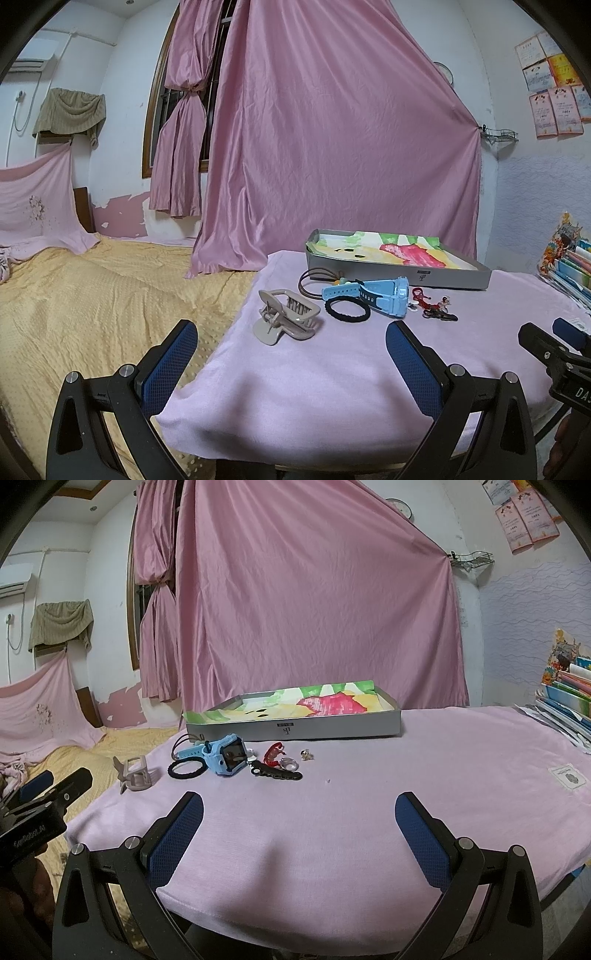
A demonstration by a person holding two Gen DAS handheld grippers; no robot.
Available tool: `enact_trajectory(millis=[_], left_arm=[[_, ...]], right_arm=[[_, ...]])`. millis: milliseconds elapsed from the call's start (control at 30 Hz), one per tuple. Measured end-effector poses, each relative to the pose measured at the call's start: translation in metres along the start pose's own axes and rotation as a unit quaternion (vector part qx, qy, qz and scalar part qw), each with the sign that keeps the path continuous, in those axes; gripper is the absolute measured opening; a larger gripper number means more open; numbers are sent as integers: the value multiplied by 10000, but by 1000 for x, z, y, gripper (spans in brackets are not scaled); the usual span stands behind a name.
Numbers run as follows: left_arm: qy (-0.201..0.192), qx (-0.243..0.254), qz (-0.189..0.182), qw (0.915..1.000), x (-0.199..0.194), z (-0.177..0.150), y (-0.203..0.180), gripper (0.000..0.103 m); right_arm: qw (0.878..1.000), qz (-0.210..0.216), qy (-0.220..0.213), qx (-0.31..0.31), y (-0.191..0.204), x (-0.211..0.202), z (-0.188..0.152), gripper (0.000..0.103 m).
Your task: Organize jewelry
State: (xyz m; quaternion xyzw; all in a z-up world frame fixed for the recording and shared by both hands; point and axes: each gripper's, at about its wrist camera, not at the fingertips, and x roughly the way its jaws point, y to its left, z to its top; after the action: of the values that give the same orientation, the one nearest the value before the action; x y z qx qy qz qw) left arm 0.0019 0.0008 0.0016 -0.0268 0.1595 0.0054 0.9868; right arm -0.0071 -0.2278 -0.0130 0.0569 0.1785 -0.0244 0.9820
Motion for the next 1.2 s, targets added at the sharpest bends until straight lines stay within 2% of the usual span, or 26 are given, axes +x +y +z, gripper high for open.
enact_trajectory(millis=[233,600,667,733,900,933,1000,1200], left_arm=[[341,-38,-191,9992,18,12,11,102],[1050,-247,-324,9936,67,24,21,102],[1124,-336,-382,9924,73,25,24,102],[1186,-435,-424,9911,80,27,25,101],[1357,-631,-507,9874,92,29,30,80],[1389,-663,-519,9867,93,29,31,78],[1472,-729,-525,9850,97,29,32,65],[1709,-882,-588,9796,107,26,34,43]], right_arm=[[9998,169,29,-73,-3,11,18,102],[9964,664,510,-122,8,54,46,102],[9951,760,629,-108,11,64,49,101],[9933,868,757,-85,16,73,50,95],[9873,1136,1112,-42,32,97,51,80],[9858,1182,1191,-37,35,103,52,79],[9824,1292,1351,-7,44,115,53,76],[9748,1403,1732,108,60,140,52,66]])
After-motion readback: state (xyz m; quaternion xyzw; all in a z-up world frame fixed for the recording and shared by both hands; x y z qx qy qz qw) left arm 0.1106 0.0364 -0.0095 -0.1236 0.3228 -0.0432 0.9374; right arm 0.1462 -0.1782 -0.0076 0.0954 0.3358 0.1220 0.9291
